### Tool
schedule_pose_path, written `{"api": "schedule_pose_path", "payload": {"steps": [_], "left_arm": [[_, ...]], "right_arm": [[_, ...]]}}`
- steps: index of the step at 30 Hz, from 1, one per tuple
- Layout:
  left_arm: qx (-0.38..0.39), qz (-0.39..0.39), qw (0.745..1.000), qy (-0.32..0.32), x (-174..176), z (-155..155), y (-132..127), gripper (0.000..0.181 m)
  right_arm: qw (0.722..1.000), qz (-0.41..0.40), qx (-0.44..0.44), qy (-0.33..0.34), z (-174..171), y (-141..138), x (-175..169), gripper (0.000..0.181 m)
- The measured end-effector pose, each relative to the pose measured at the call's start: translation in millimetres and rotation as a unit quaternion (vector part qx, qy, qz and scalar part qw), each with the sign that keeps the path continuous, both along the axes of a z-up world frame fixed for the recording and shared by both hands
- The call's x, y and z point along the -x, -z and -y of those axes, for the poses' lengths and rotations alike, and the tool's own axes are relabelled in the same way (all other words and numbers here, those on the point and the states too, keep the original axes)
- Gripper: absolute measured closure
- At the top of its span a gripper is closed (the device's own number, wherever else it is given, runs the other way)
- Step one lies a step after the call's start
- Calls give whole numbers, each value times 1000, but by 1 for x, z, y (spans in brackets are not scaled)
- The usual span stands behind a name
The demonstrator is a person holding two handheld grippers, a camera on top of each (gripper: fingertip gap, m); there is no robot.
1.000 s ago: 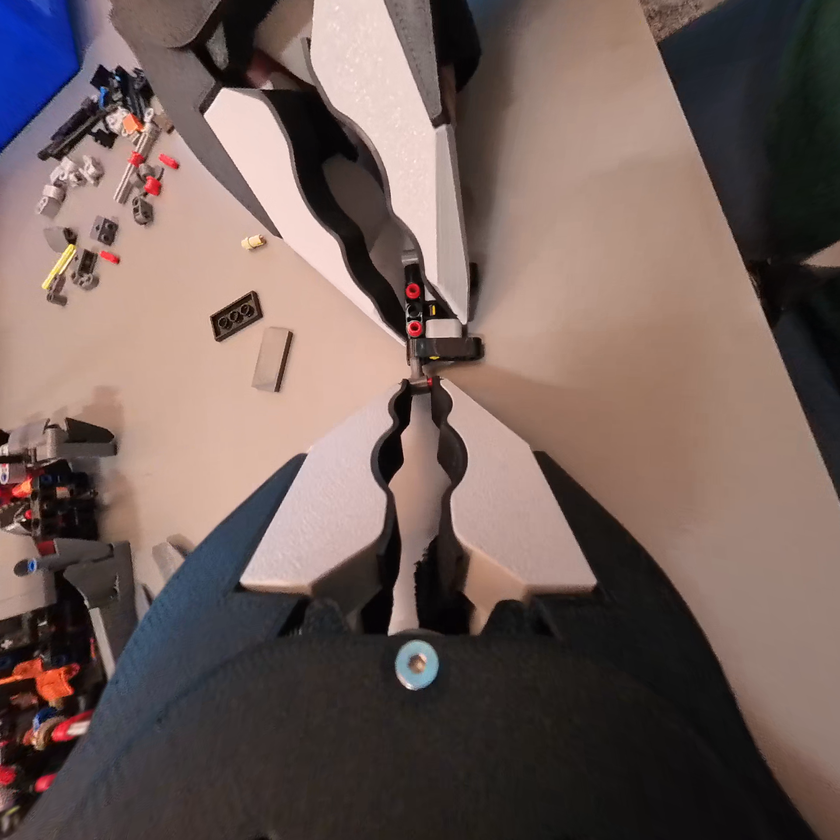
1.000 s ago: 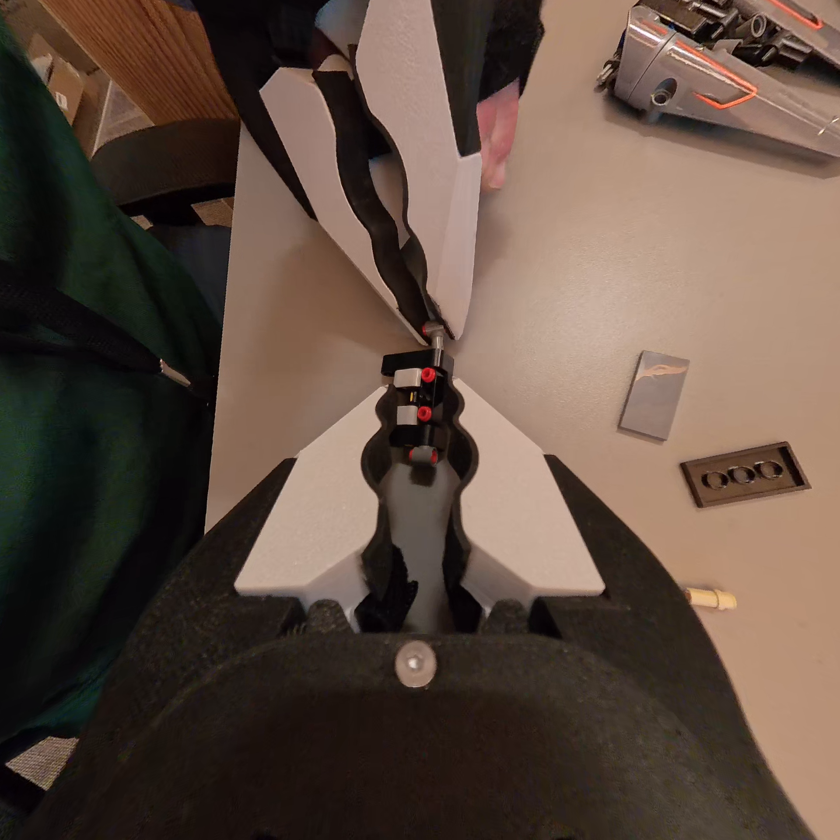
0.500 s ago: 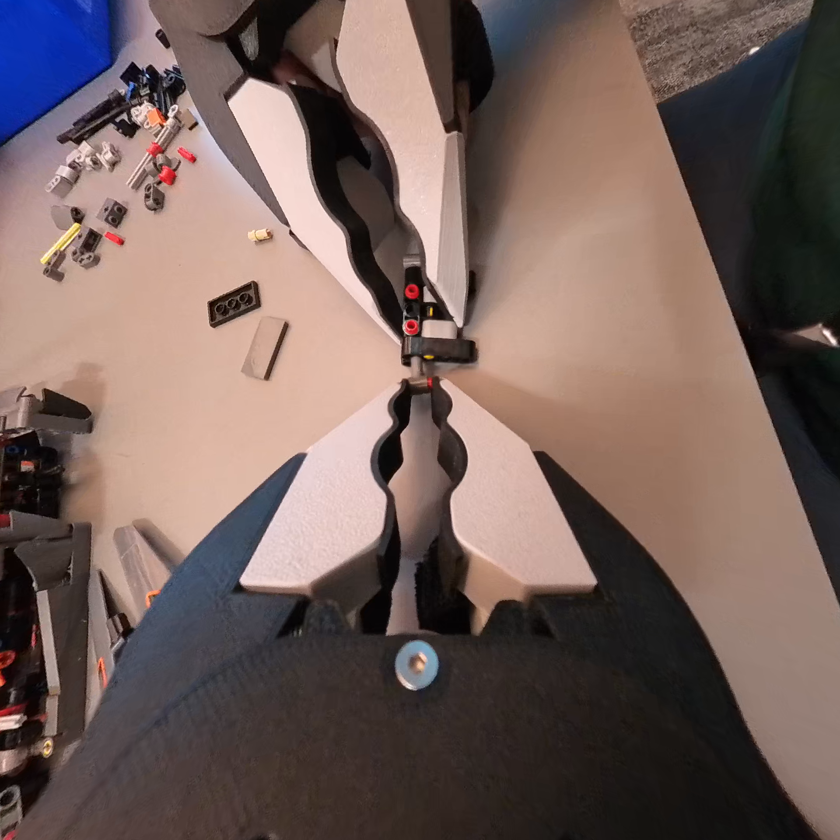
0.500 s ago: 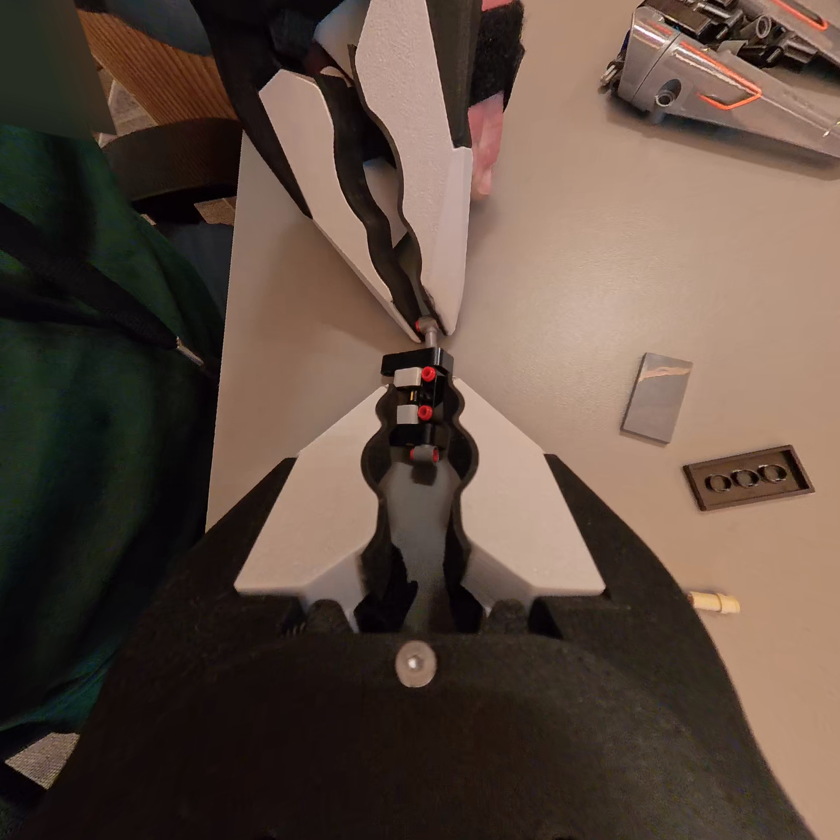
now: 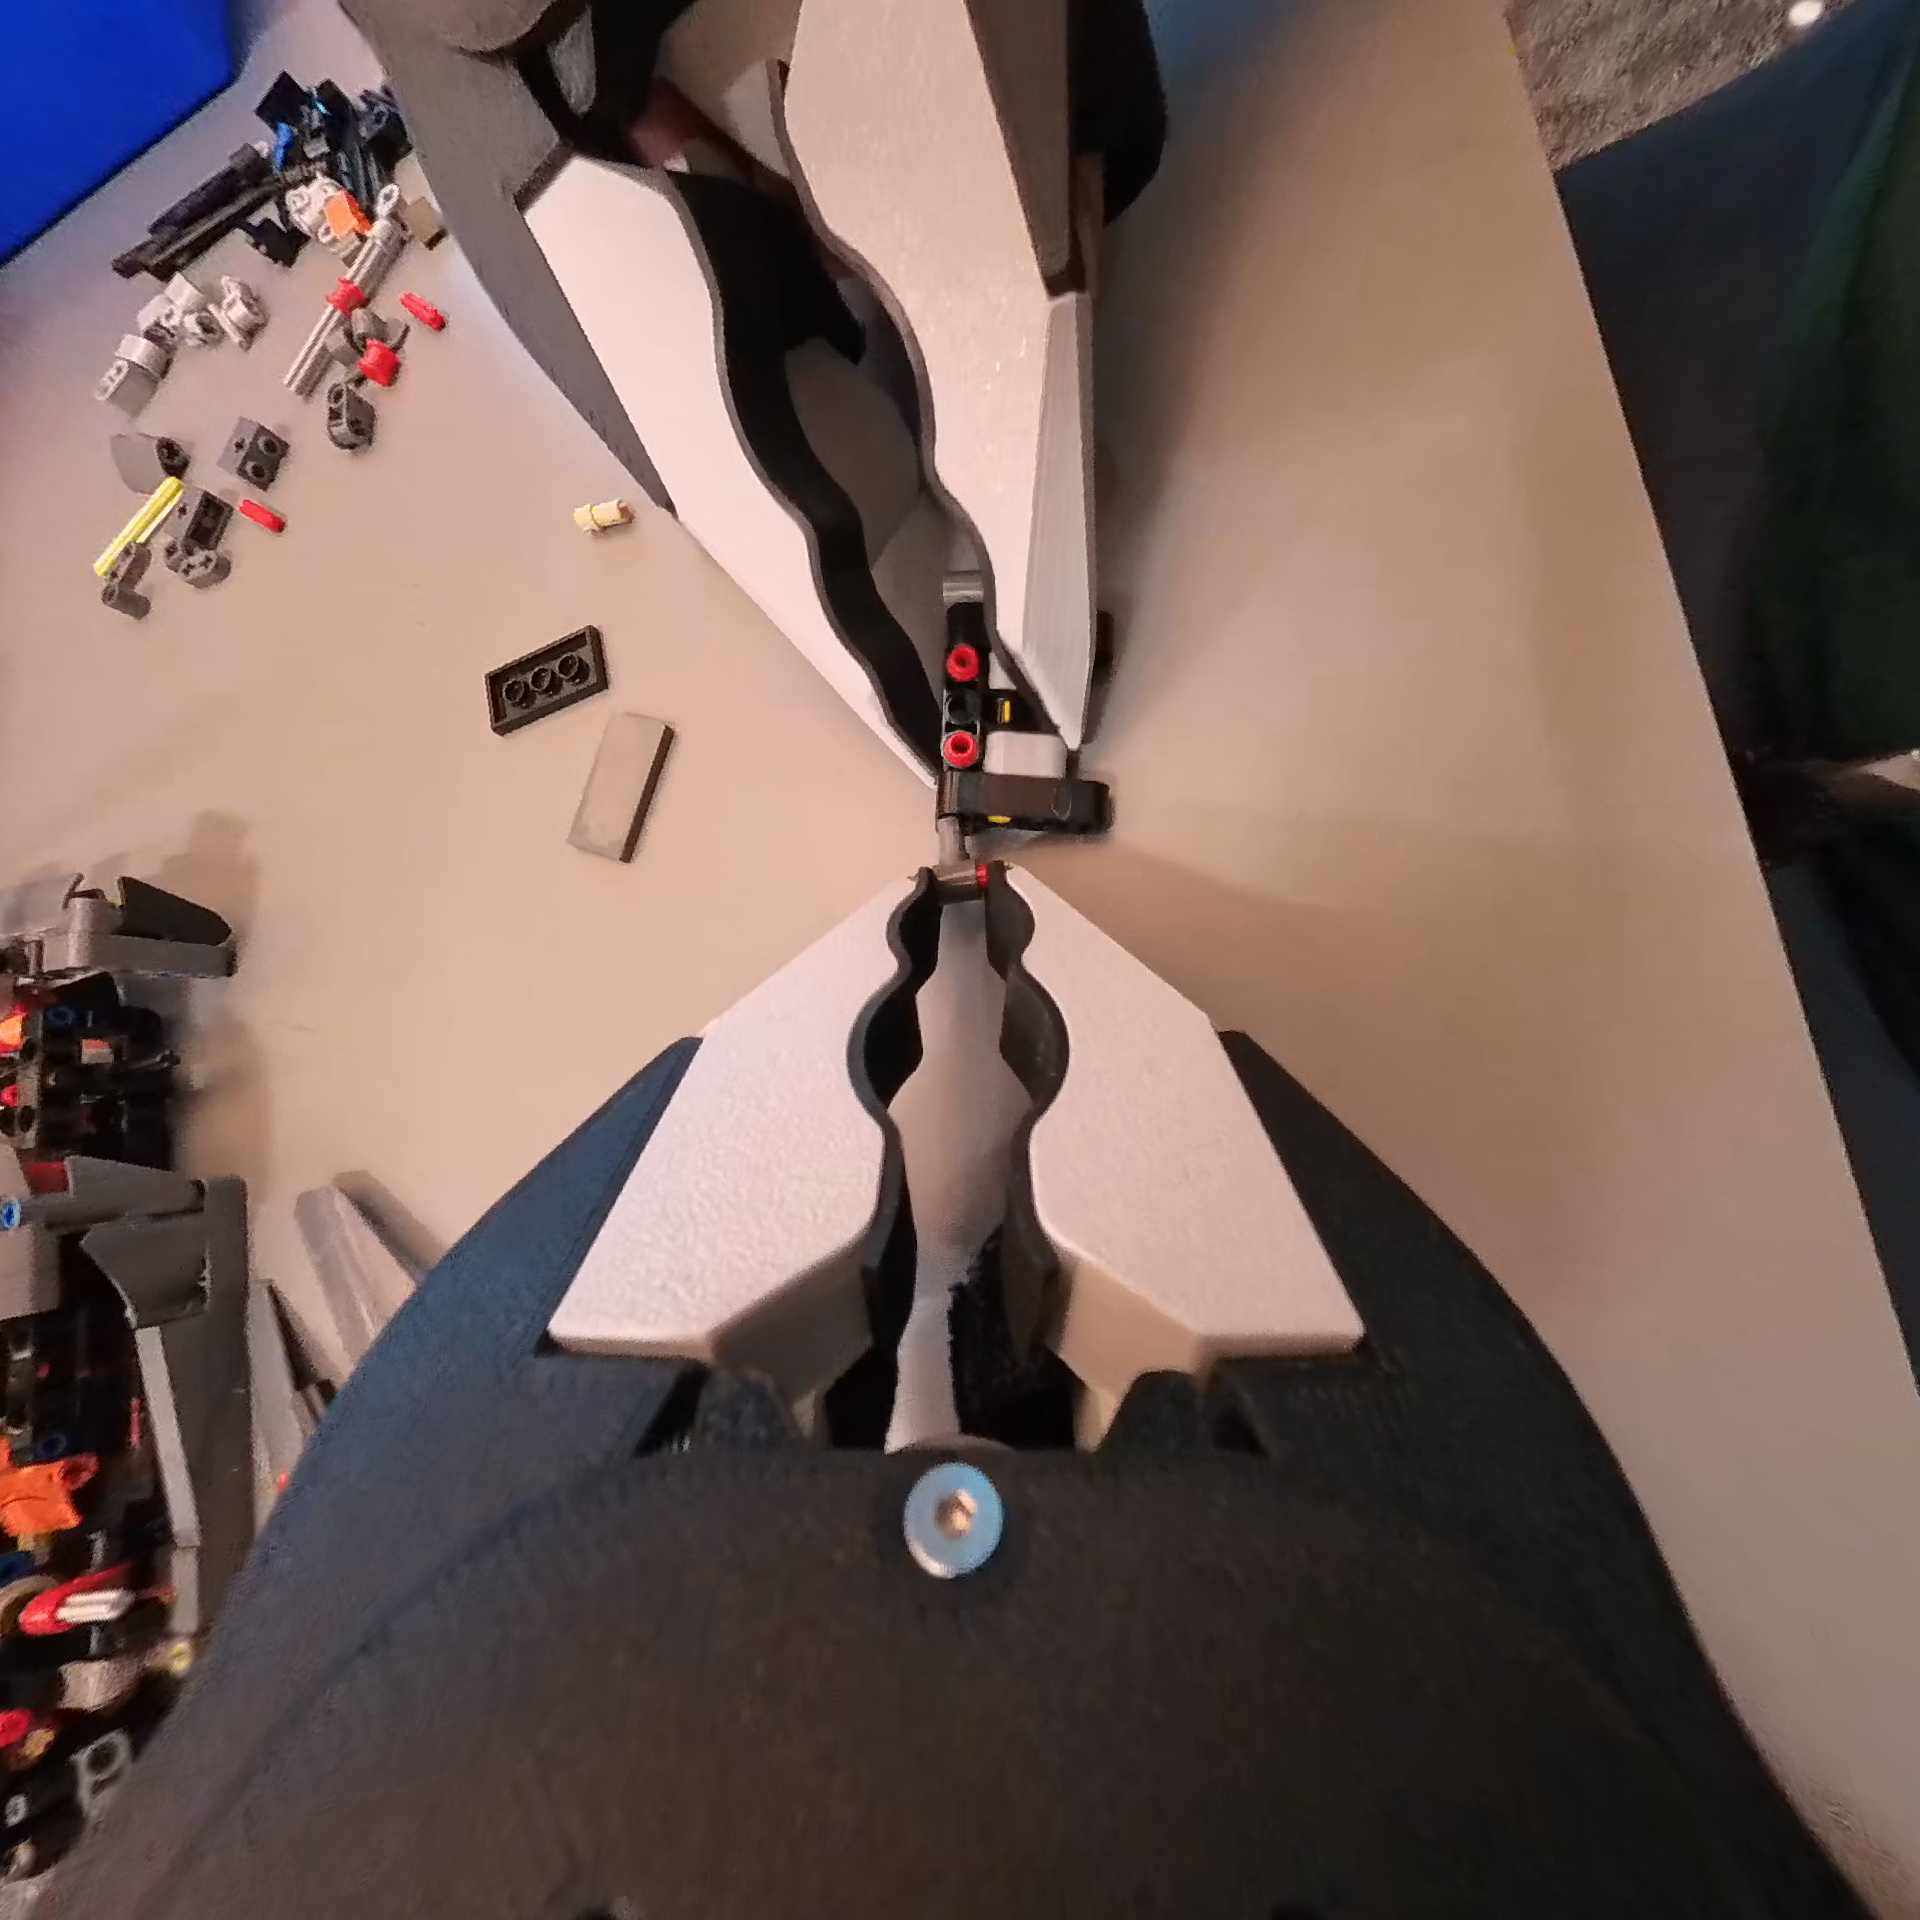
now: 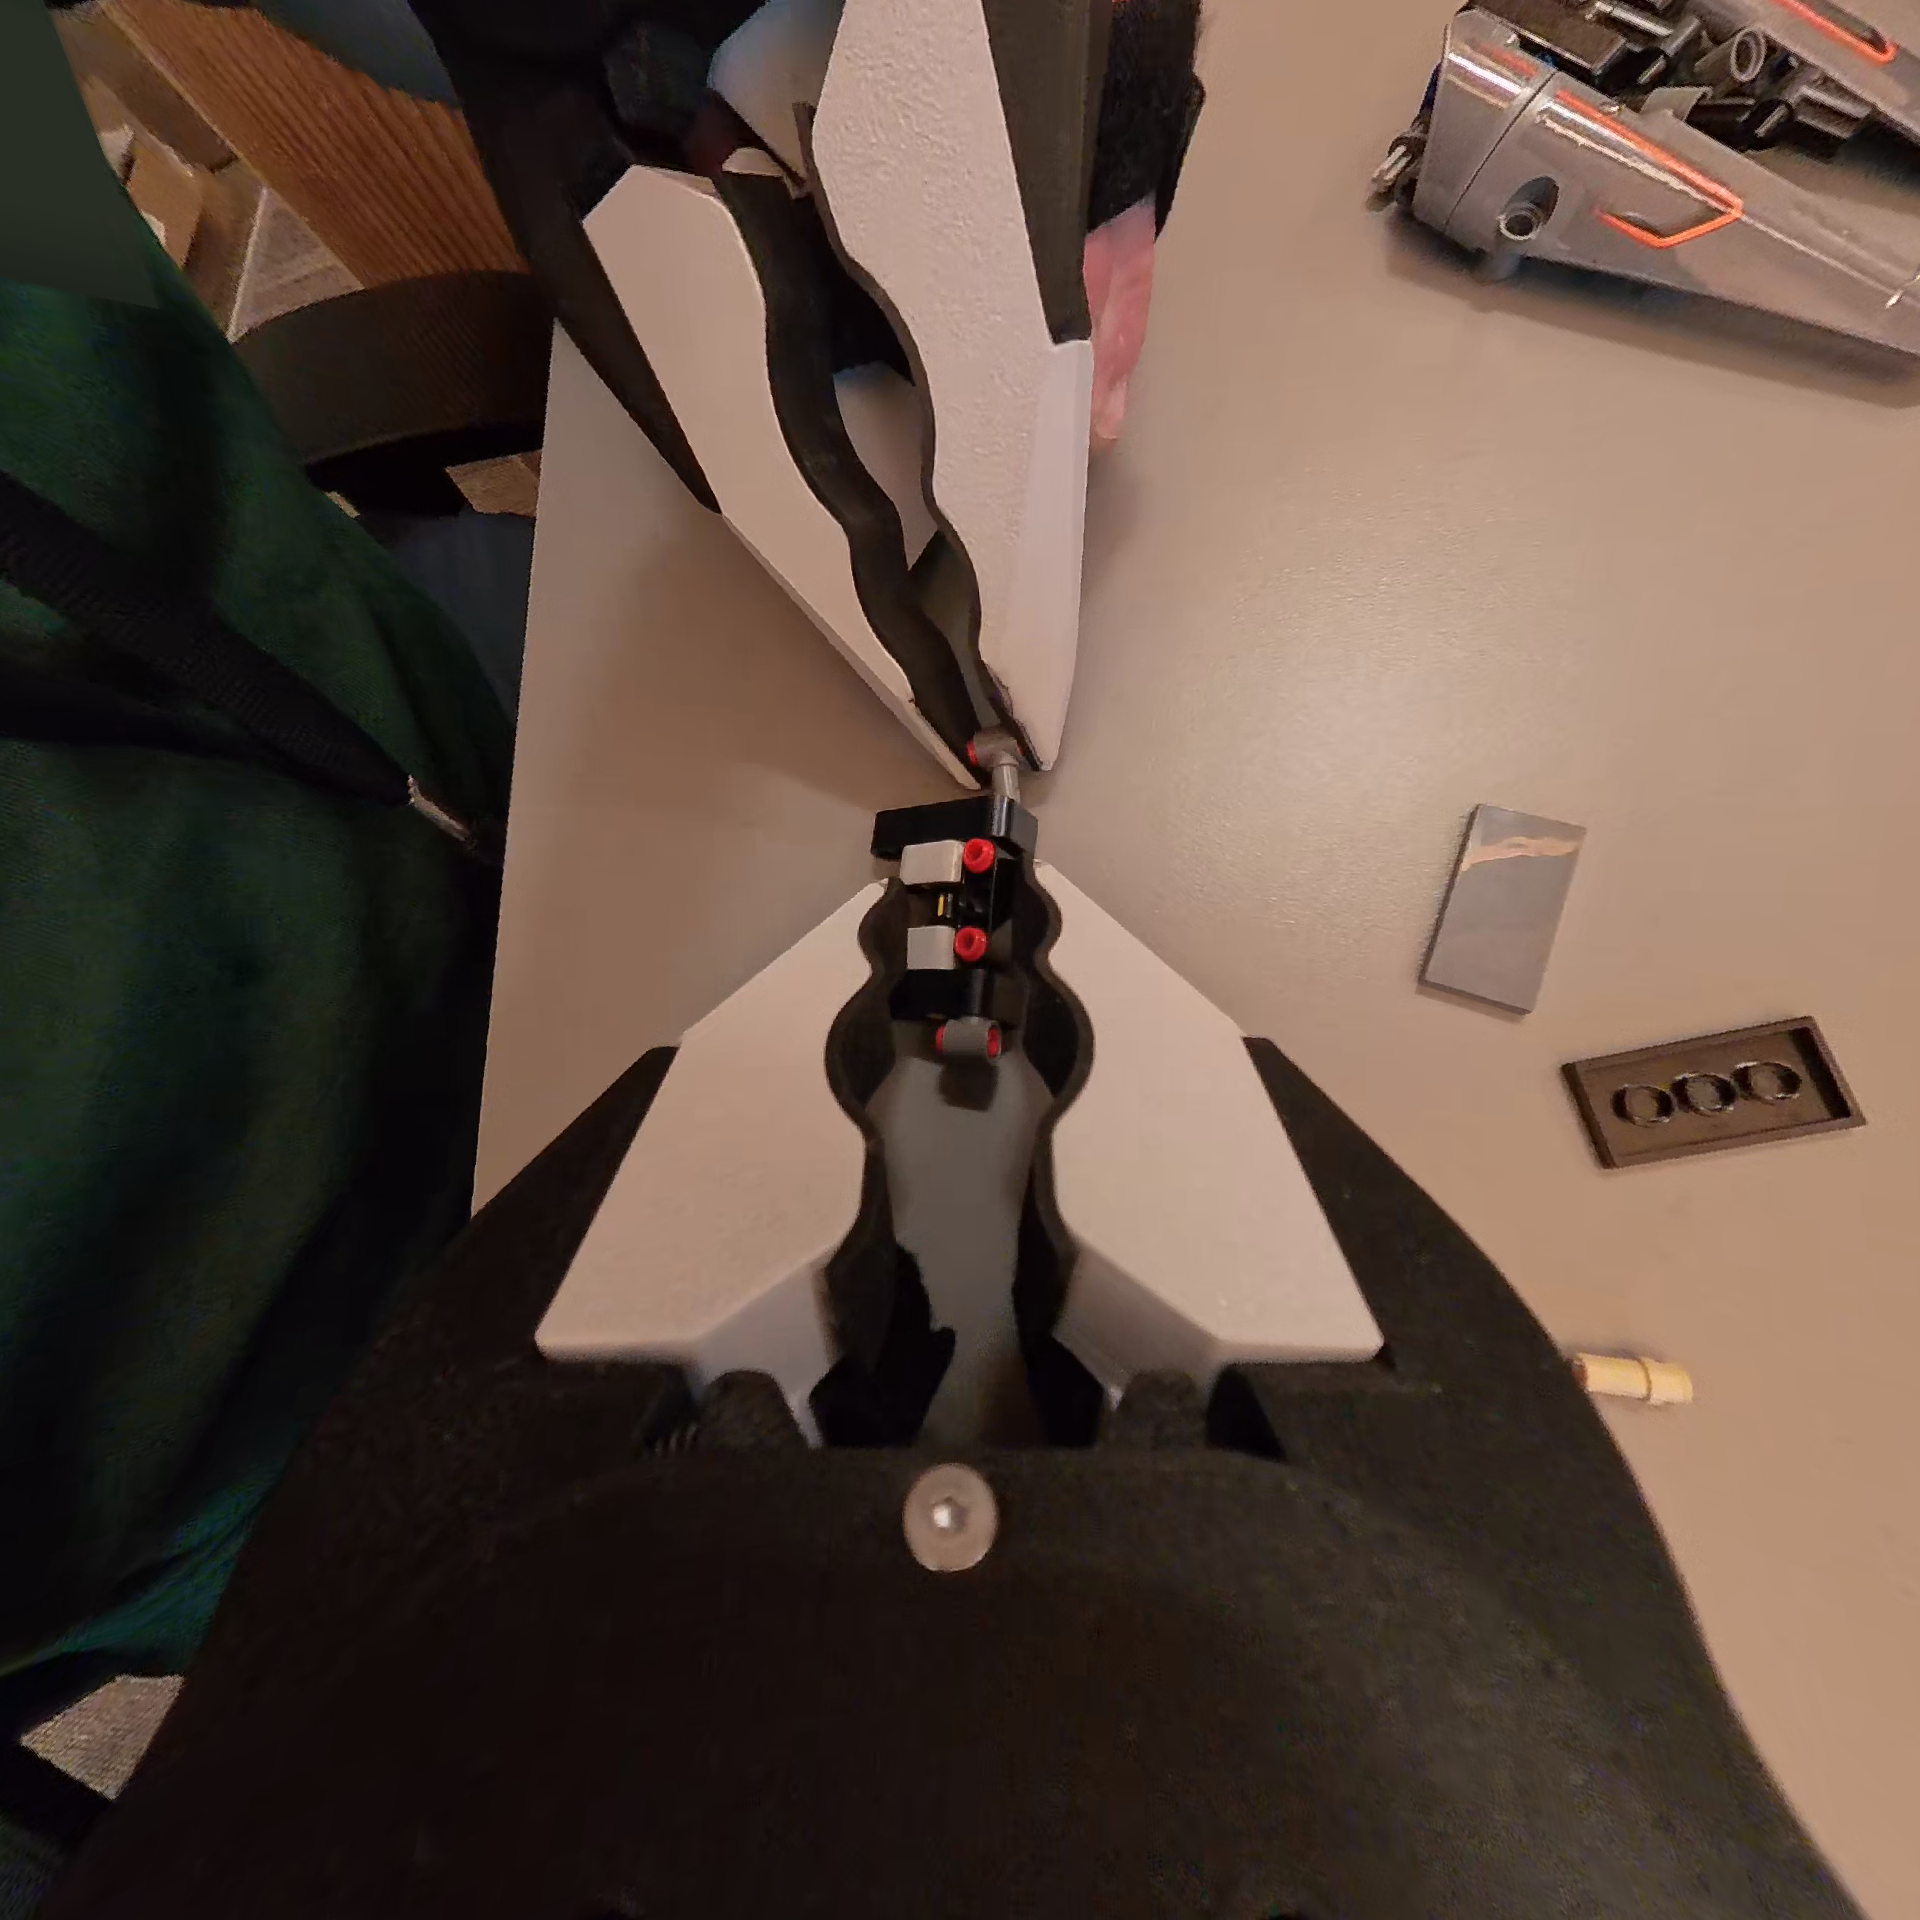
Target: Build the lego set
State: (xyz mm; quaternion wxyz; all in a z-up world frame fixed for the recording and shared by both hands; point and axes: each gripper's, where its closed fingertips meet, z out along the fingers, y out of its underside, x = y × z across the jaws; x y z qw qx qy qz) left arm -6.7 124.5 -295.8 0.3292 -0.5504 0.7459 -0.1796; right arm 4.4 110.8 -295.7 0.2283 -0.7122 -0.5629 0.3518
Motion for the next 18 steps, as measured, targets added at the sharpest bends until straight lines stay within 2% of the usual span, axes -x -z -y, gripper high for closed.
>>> {"api": "schedule_pose_path", "payload": {"steps": [7, 11, 18], "left_arm": [[-6, 0, 1000, 12, -2, 2, -3, 174], [29, 25, 998, 45, -2, 4, -3, 174], [27, 28, 996, 82, -2, 3, 0, 174]], "right_arm": [[1000, 0, 0, -1, 0, 0, 0, 163], [1000, 0, 2, -6, 1, 0, 0, 163], [1000, 0, 3, -7, 2, 0, 0, 163]]}}
